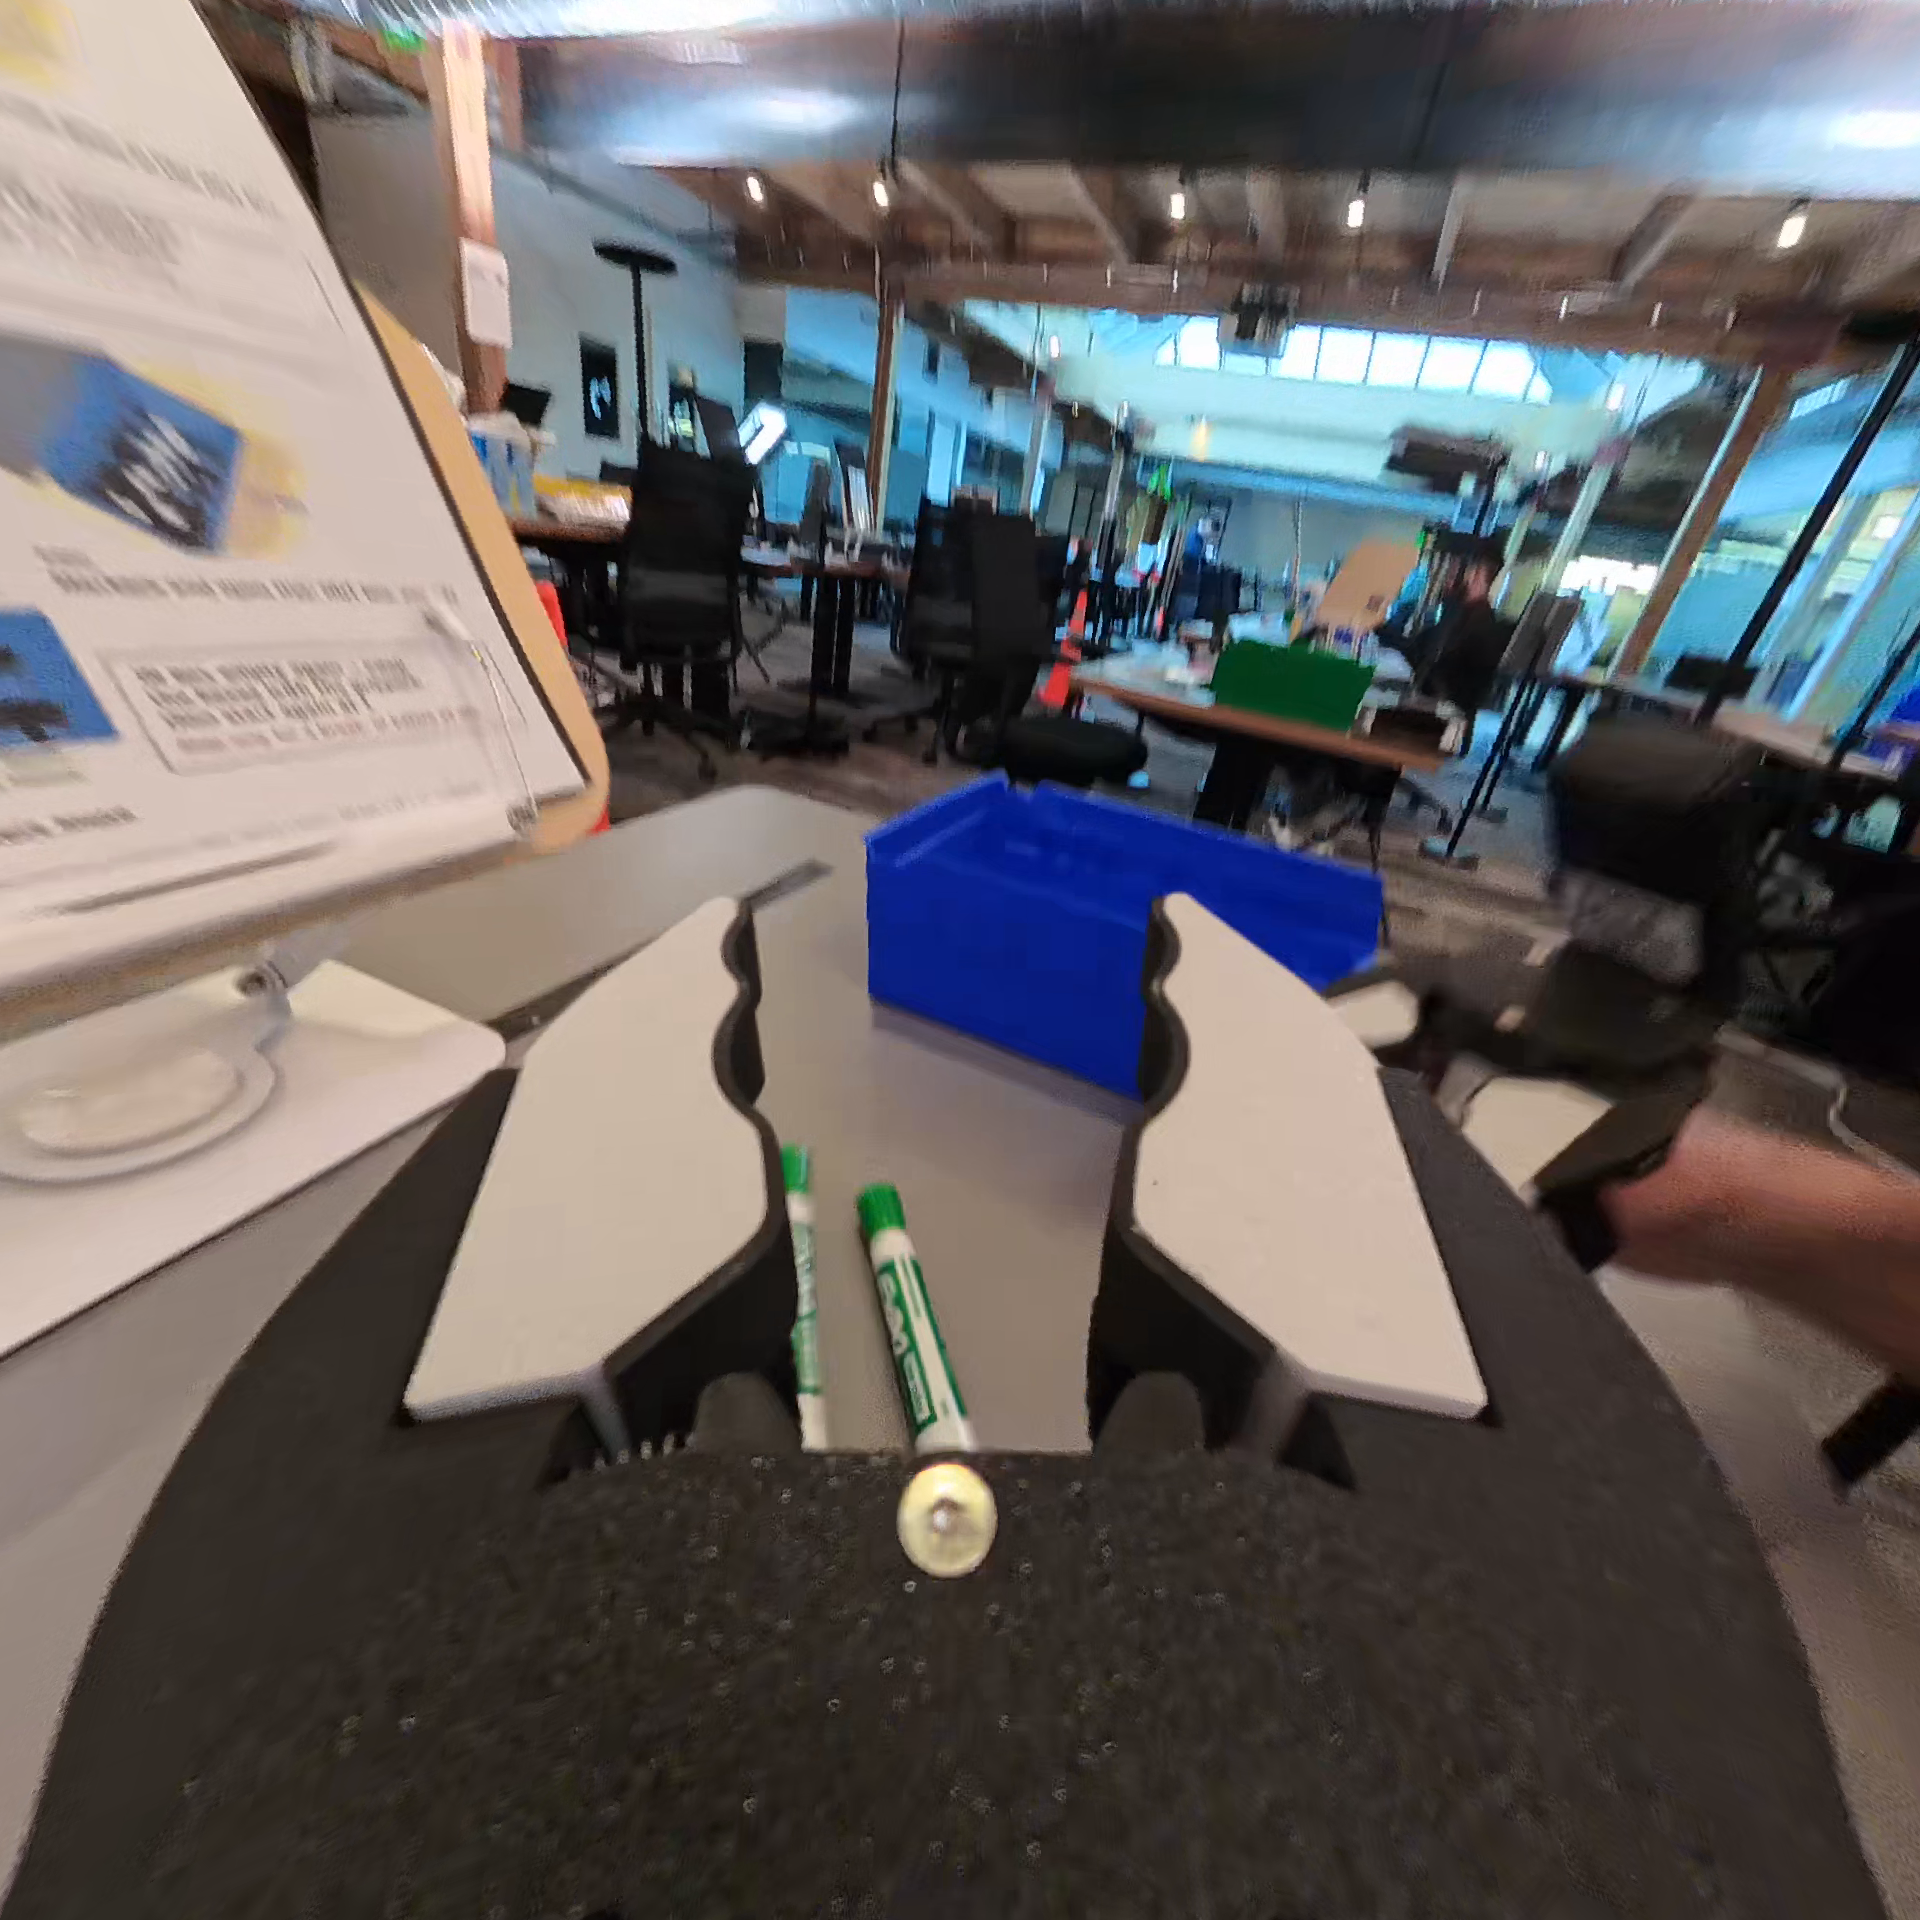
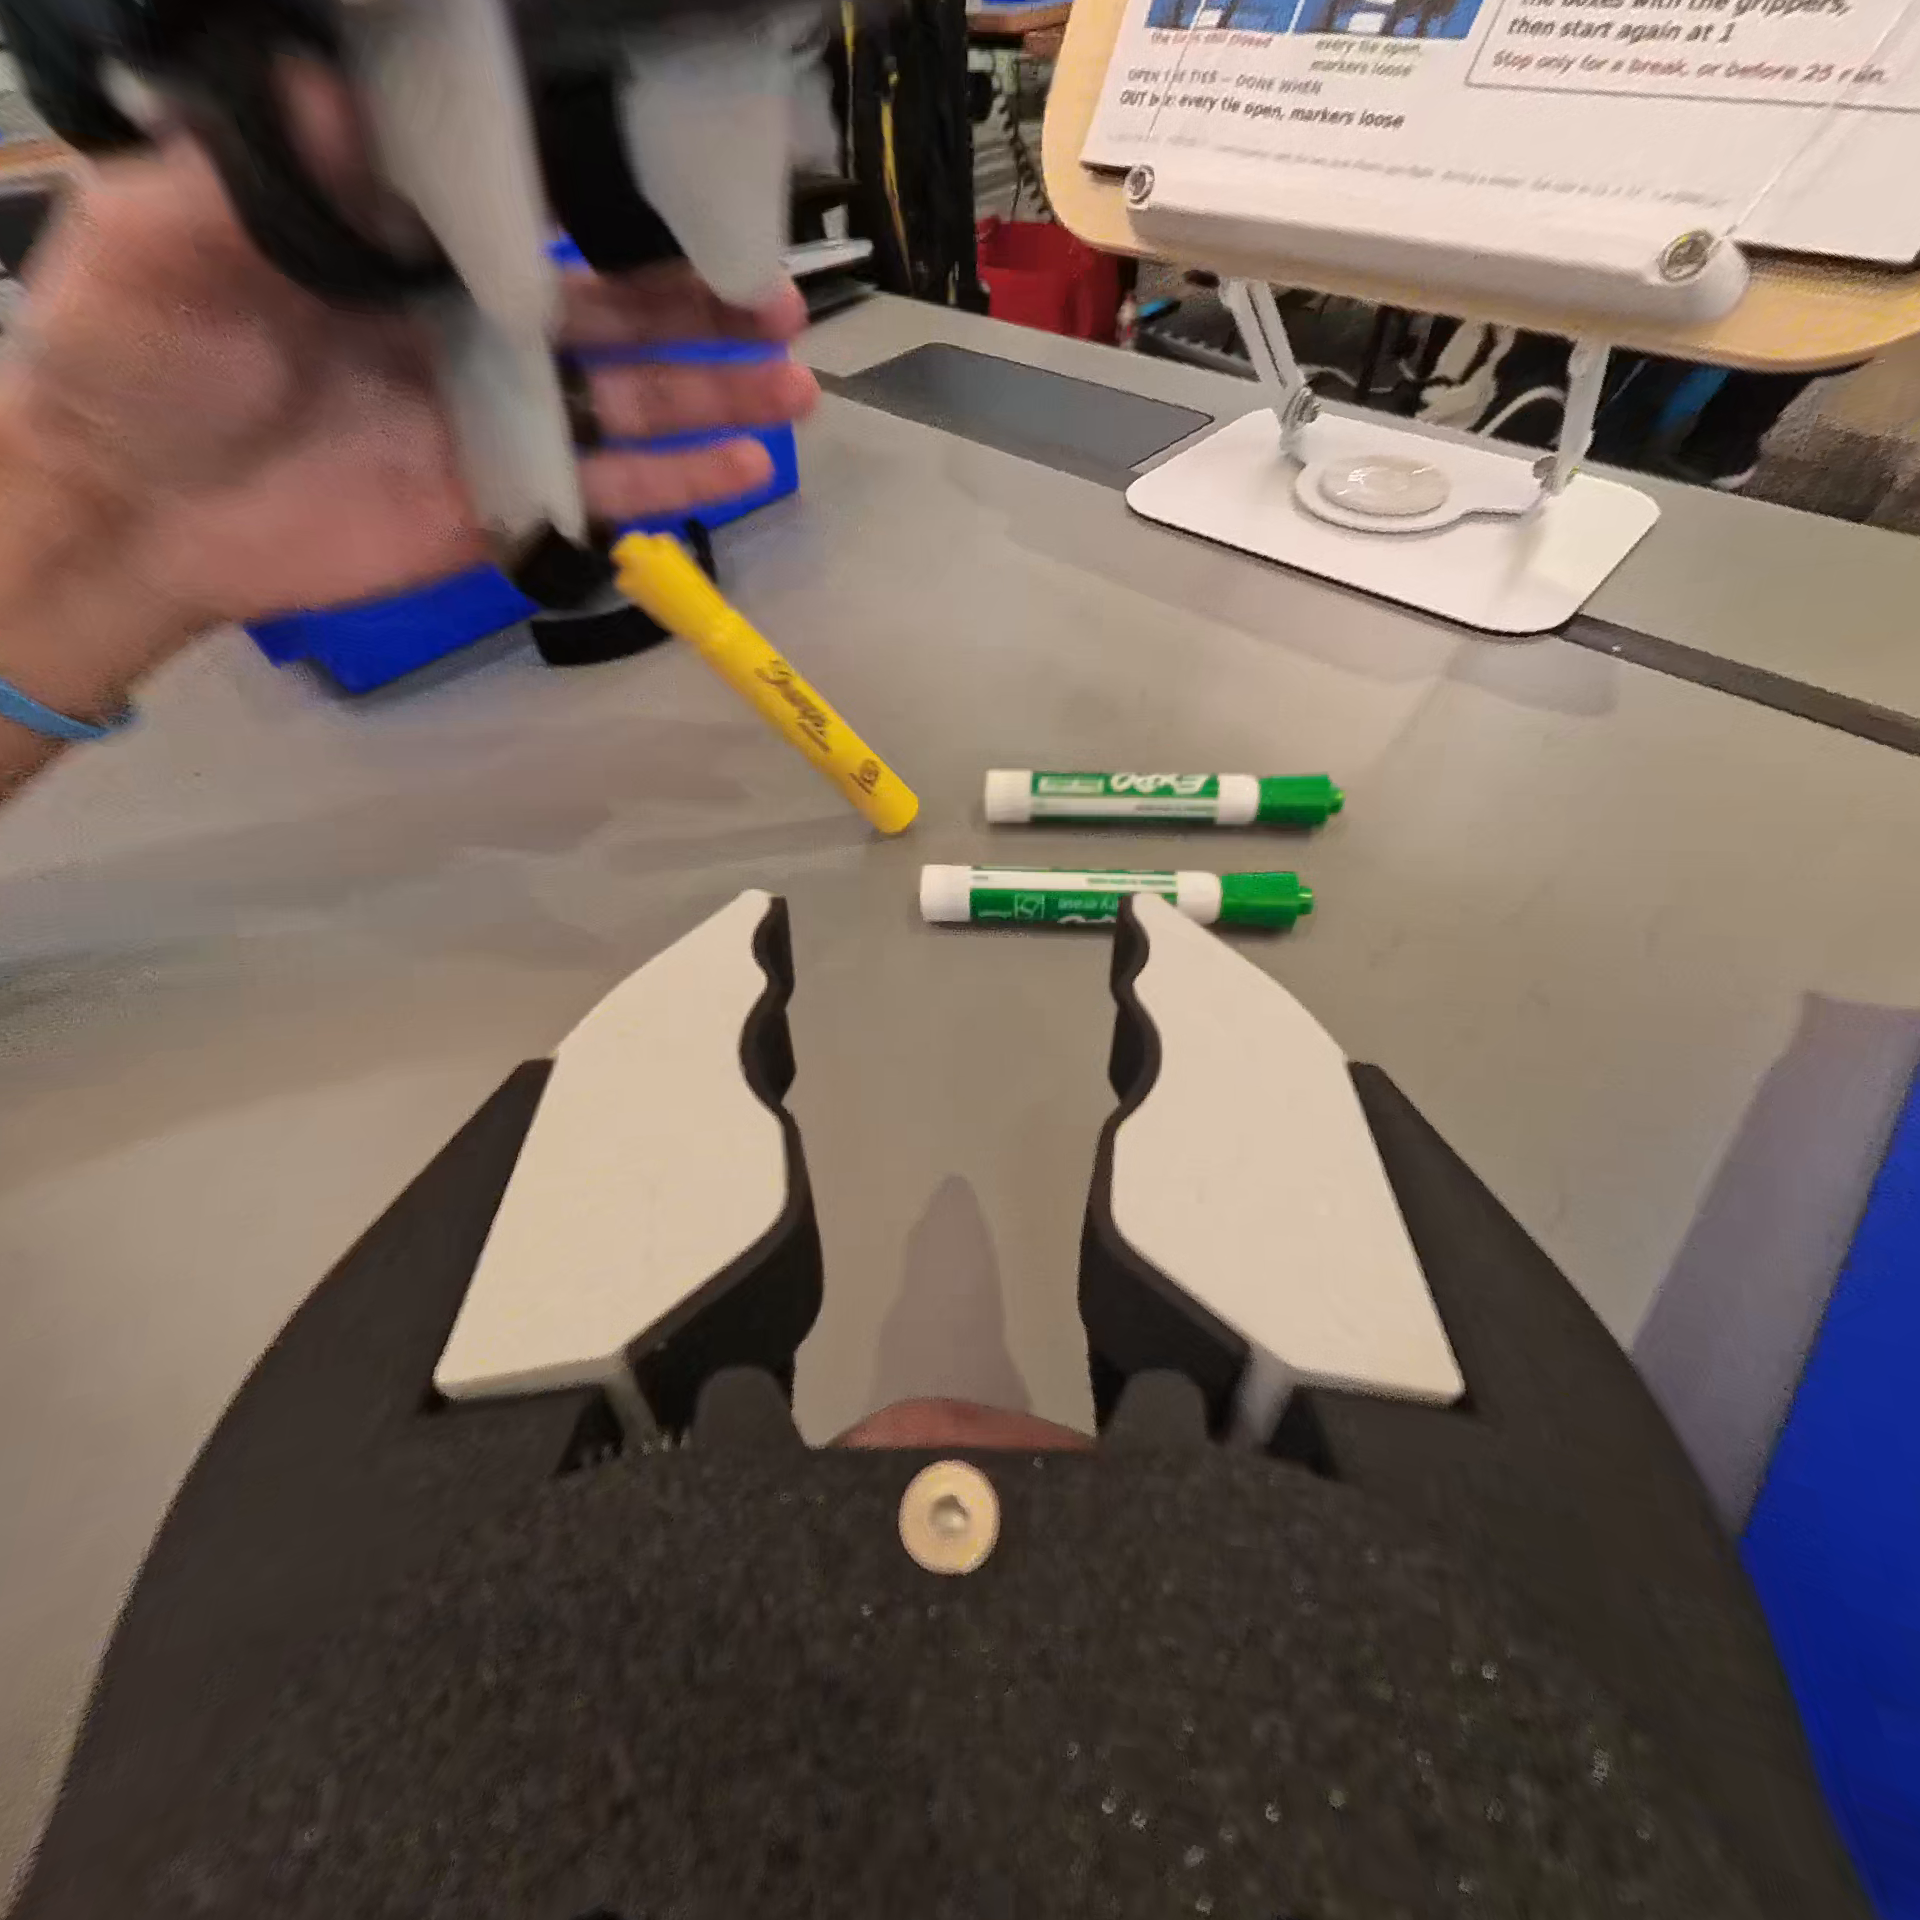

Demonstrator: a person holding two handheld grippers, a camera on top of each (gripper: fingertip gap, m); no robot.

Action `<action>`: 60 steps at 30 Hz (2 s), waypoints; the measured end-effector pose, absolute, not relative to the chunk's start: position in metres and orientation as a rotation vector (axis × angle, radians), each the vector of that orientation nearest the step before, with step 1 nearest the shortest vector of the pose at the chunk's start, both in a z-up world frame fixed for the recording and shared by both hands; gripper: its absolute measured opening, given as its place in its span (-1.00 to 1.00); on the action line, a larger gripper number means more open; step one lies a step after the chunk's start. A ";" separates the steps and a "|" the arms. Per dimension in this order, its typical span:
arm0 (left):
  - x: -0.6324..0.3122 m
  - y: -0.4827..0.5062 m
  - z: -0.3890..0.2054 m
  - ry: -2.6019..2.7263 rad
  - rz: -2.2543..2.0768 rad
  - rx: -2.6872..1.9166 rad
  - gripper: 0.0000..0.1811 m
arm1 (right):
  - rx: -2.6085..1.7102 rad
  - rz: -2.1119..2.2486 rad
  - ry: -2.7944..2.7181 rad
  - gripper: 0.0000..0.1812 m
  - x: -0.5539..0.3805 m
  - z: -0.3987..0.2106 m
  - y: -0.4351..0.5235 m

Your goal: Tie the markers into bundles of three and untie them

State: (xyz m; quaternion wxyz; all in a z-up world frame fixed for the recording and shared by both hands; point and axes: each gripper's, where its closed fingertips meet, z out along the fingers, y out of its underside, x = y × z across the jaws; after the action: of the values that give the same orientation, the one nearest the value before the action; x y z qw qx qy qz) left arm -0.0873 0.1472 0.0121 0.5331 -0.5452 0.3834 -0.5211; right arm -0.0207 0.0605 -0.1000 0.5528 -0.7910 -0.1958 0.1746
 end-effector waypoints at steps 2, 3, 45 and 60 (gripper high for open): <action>-0.112 0.142 0.039 0.842 -1.252 -1.276 -0.29 | -1.883 0.397 -0.465 -0.37 -0.021 -0.112 0.057; -0.125 0.140 0.046 0.807 -1.236 -1.280 -0.35 | -1.900 0.399 -0.476 -0.38 -0.022 -0.119 0.054; -0.213 -0.005 -0.116 0.988 -0.861 -1.732 -0.27 | -2.345 0.197 -0.445 0.01 0.018 -0.195 0.067; -0.116 0.255 -0.131 1.312 -0.287 -2.216 -0.37 | -1.940 0.237 -0.411 -0.05 -0.011 -0.124 0.033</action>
State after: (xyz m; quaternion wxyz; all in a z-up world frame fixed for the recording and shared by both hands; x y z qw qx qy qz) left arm -0.1156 0.2551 -0.1309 0.2717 -0.8230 0.4874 -0.1064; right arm -0.0110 0.0331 -0.1242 0.5416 -0.8166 -0.1728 0.0996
